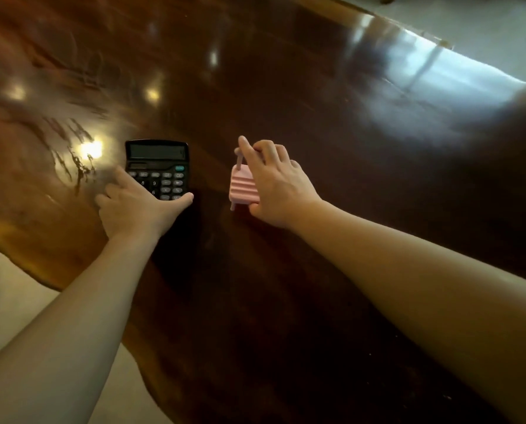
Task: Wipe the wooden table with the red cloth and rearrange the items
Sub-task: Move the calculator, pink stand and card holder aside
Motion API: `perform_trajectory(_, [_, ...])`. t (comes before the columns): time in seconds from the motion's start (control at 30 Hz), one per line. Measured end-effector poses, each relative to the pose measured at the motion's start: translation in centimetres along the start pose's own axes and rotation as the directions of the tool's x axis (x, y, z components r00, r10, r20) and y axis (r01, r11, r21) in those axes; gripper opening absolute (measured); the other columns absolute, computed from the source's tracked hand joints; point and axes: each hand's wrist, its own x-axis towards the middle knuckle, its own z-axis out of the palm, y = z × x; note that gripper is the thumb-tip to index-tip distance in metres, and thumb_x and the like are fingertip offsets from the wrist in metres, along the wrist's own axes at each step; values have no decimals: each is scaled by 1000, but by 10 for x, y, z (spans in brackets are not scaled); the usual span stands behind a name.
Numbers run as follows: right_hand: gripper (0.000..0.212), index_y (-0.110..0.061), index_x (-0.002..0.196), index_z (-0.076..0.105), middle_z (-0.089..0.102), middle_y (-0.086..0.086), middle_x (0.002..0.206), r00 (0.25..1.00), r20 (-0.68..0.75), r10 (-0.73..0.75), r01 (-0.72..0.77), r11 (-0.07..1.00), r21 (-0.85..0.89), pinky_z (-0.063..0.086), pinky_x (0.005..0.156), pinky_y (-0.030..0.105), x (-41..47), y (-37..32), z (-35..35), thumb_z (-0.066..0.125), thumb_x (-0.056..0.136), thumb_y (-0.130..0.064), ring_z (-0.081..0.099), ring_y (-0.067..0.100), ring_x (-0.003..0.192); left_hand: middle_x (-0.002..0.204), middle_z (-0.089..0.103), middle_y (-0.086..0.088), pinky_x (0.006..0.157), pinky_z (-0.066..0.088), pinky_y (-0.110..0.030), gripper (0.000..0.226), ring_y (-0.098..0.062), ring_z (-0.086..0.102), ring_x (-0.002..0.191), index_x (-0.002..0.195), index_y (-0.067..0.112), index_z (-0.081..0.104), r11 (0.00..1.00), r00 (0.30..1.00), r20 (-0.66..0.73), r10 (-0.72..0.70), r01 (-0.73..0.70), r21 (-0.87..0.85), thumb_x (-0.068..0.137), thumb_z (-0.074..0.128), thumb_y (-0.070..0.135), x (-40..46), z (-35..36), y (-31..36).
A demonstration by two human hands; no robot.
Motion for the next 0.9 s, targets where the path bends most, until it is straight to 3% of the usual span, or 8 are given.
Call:
perform_trajectory(0.2, [113, -18, 159, 8, 32, 5, 147, 997, 24, -74, 75, 997, -33, 41, 100, 45, 33, -27, 16, 80, 72, -31, 32, 29, 132, 138, 47, -25, 99, 43, -55, 126, -48, 46, 121, 147, 11, 24, 998, 999, -46, -10, 7, -63, 54, 73, 80, 3, 11, -16])
perform_trajectory(0.4, [114, -22, 159, 5, 31, 3, 150, 994, 29, -105, 106, 993, -57, 41, 103, 48, 37, -34, 28, 81, 73, -29, 28, 27, 135, 132, 52, -31, 97, 42, -53, 137, -48, 51, 117, 147, 2, 22, 997, 999, -40, 26, -23, 75, 52, 63, 91, 3, 27, -22])
perform_trajectory(0.53, [124, -31, 158, -5, 16, 7, 164, 994, 73, -80, 81, 996, -22, 23, 115, 59, 31, -27, 22, 85, 73, -40, 9, 33, 150, 136, 49, -30, 100, 41, -53, 137, -48, 47, 122, 148, 3, 22, 997, 1000, -21, 23, -22, 73, 53, 61, 93, 1, 22, -22])
perform_trajectory(0.6, [123, -33, 157, -7, 12, 8, 166, 997, 60, -46, 44, 999, 31, 21, 116, 59, 20, -18, 13, 84, 74, -46, 6, 35, 151, 139, 47, -29, 100, 41, -56, 126, -48, 44, 125, 146, 3, 27, 999, 996, -82, 42, -40, 28, 60, 56, 91, -7, 13, -16])
perform_trajectory(0.73, [108, -31, 158, 4, 22, 7, 163, 999, -13, 52, -51, 995, 90, 32, 112, 55, -26, 10, -11, 76, 79, -49, 19, 31, 148, 132, 51, -28, 96, 41, -59, 85, -48, 44, 121, 135, 4, 45, 946, 927, -239, 290, -316, -77, 80, 52, 67, -34, -10, 18])
perform_trajectory(0.83, [97, -27, 157, 14, 32, 6, 158, 985, -63, 162, -153, 981, 121, 42, 106, 50, -79, 45, -33, 71, 83, -52, 32, 29, 141, 126, 56, -23, 95, 42, -55, 67, -43, 48, 115, 130, 8, 52, 797, 798, -190, 572, -595, -100, 82, 58, 54, -74, -17, 69])
perform_trajectory(0.9, [93, -26, 156, 20, 36, 4, 155, 965, -100, 243, -230, 965, 129, 44, 103, 47, -122, 72, -50, 69, 83, -56, 36, 27, 138, 126, 57, -20, 99, 42, -53, 66, -40, 50, 118, 133, 9, 53, 705, 715, -97, 693, -699, -117, 83, 65, 52, -105, -16, 108])
